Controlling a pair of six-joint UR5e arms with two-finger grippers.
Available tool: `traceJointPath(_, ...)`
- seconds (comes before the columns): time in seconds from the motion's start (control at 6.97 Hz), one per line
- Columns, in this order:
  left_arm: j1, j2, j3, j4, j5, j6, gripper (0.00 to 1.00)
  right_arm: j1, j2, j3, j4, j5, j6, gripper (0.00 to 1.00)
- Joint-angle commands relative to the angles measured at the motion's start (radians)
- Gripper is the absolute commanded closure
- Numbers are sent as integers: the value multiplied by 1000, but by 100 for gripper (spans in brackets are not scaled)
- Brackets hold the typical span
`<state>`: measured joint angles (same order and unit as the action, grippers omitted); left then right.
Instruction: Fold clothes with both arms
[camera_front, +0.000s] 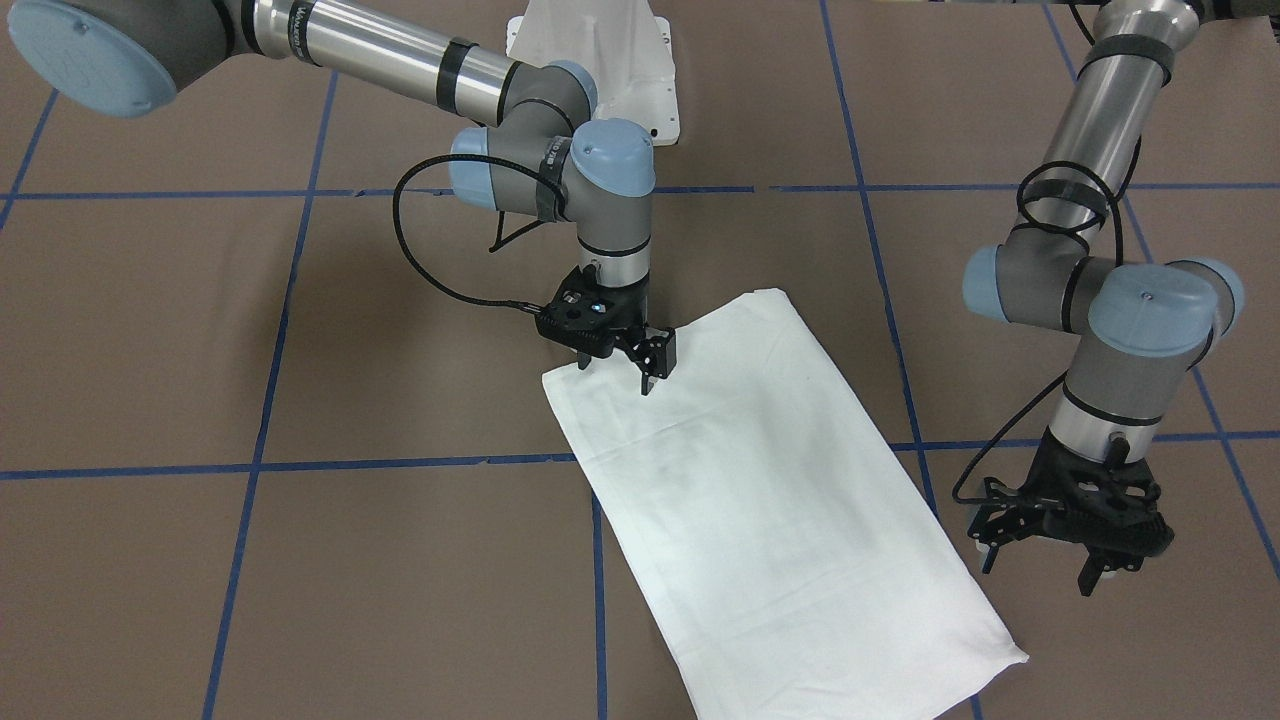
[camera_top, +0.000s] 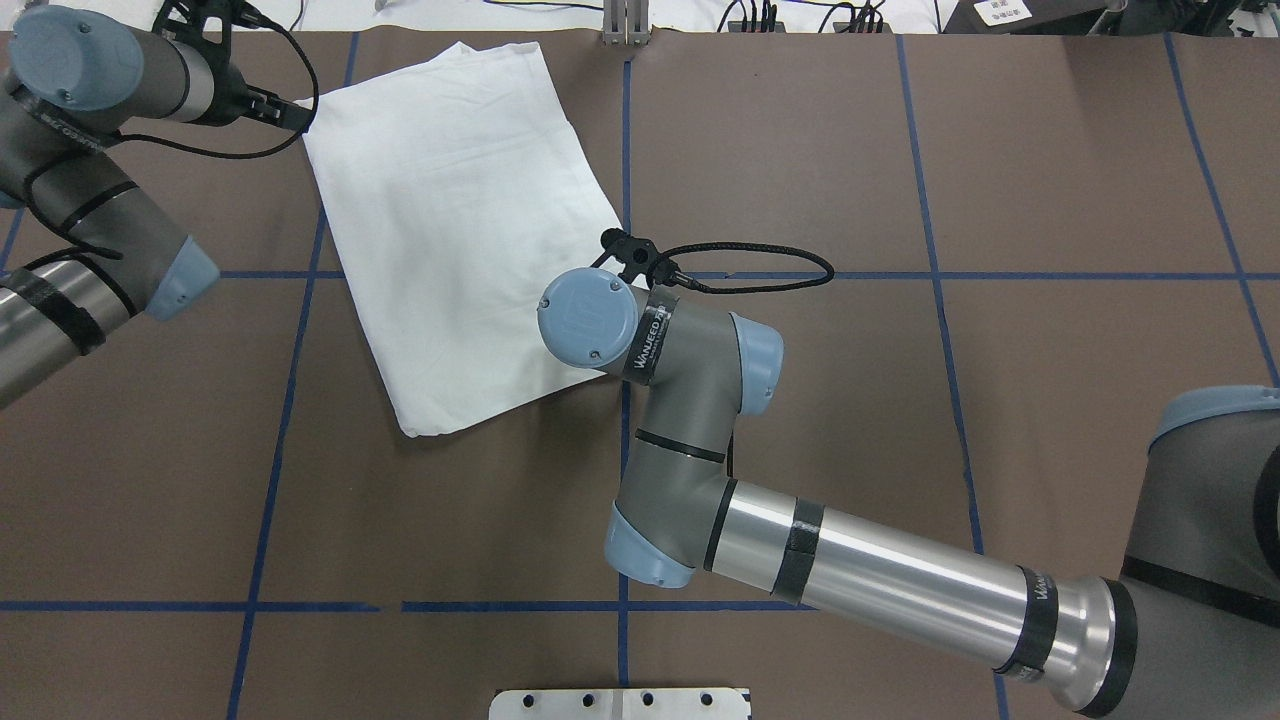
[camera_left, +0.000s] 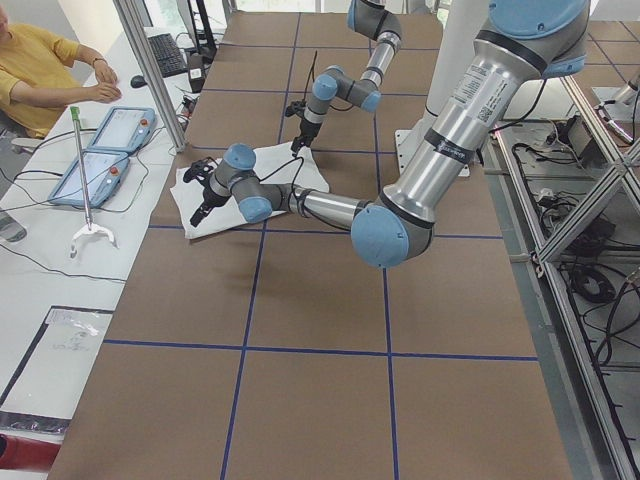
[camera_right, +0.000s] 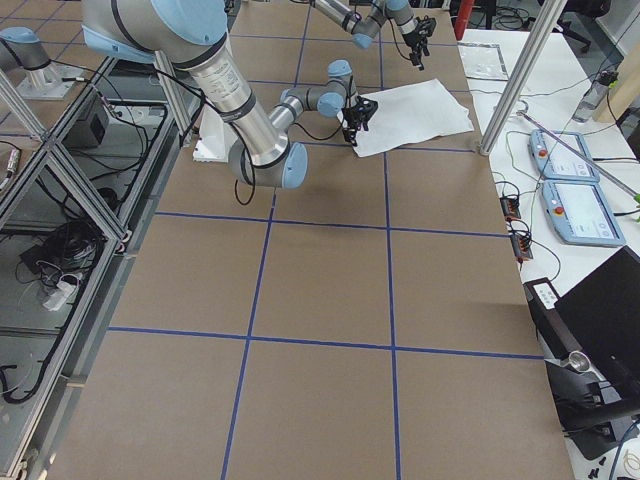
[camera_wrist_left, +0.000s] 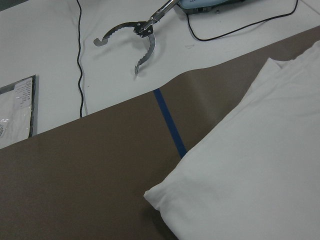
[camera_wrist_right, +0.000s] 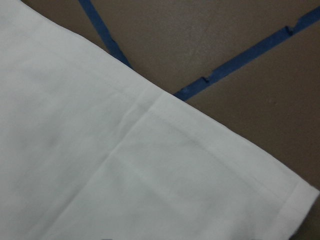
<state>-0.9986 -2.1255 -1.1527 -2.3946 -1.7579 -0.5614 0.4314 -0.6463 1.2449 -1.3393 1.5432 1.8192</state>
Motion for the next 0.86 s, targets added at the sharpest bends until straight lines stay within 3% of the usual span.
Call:
traceJointPath(0.0,0,1,1,0,0,0,0,-3,5,-11,0,-2,6,9)
traceJointPath(0.29,0,1,1,0,0,0,0,-3,30,-18,0,-2,8,19)
traceJointPath(0.43,0,1,1,0,0,0,0,-3,39,-34,0,-5,23,42)
traceJointPath(0.72,0,1,1,0,0,0,0,-3,50,-36,3,-17,32,77)
